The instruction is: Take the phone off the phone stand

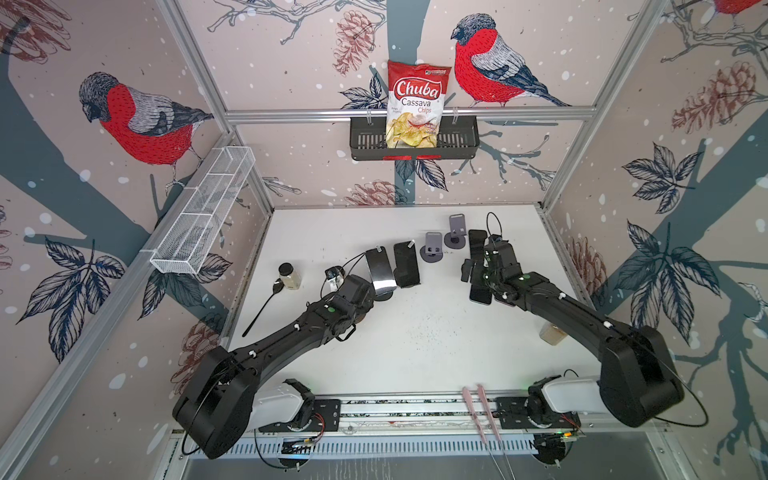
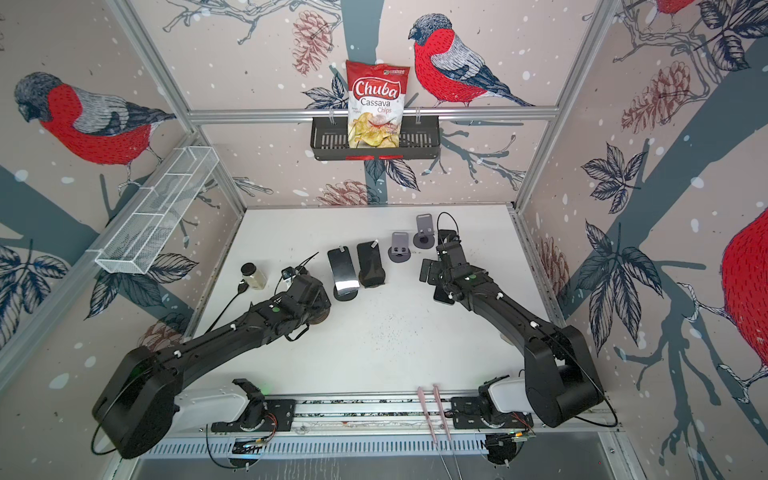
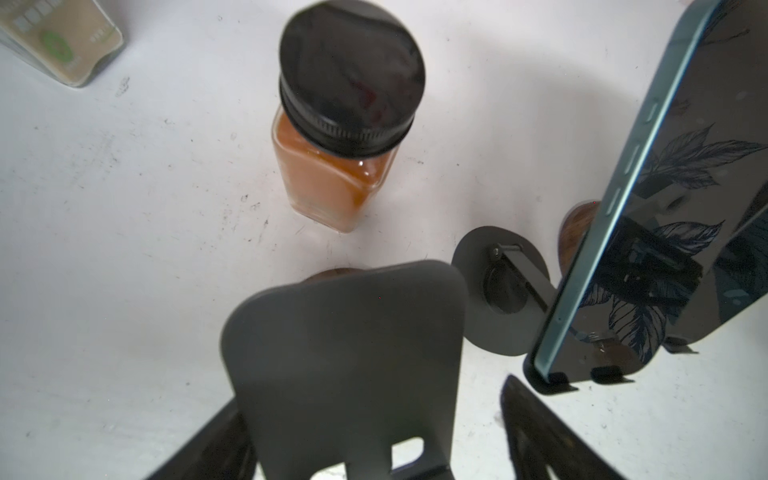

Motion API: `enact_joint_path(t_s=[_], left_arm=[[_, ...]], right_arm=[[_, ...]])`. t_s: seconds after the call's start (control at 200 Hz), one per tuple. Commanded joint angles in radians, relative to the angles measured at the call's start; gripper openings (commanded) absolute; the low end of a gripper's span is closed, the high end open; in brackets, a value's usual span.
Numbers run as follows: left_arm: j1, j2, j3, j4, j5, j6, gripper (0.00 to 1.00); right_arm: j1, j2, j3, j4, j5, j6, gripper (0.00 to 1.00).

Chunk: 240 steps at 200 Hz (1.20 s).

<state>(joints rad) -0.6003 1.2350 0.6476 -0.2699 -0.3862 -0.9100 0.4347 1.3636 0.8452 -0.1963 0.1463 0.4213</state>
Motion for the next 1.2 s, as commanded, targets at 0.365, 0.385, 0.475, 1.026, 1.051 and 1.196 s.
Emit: enact_joint_path(t_s=[0.365, 0.385, 0.475, 1.026, 1.051, 1.196], left_arm=[[0.001, -0.128, 0.003, -0.095, -0.128, -0.006, 0.97], [0.001, -0.139, 0.001, -0.092, -0.128, -0.003, 0.97], [0.001, -0.182, -0.015, -0.062, -0.116, 0.024, 0.97], [0.001, -0.570, -0.207, 0.188, -0.014, 0.137, 0.97], [0.000, -0.576, -0.210, 0.196, -0.001, 0.143, 0.97], [0.000, -0.582, -0.226, 0.245, 0.067, 0.161, 0.97]], right_arm=[[0.049, 0.024, 0.049, 0.008, 0.009, -0.016, 0.99], [0.054, 0.026, 0.050, 0.010, 0.009, -0.018, 0.99], [0.076, 0.044, 0.066, 0.015, 0.008, -0.022, 0.99], [0.258, 0.278, 0.233, 0.083, 0.046, -0.059, 0.99], [0.267, 0.294, 0.246, 0.086, 0.053, -0.062, 0.99], [0.310, 0.377, 0.325, 0.094, 0.069, -0.080, 0.99]])
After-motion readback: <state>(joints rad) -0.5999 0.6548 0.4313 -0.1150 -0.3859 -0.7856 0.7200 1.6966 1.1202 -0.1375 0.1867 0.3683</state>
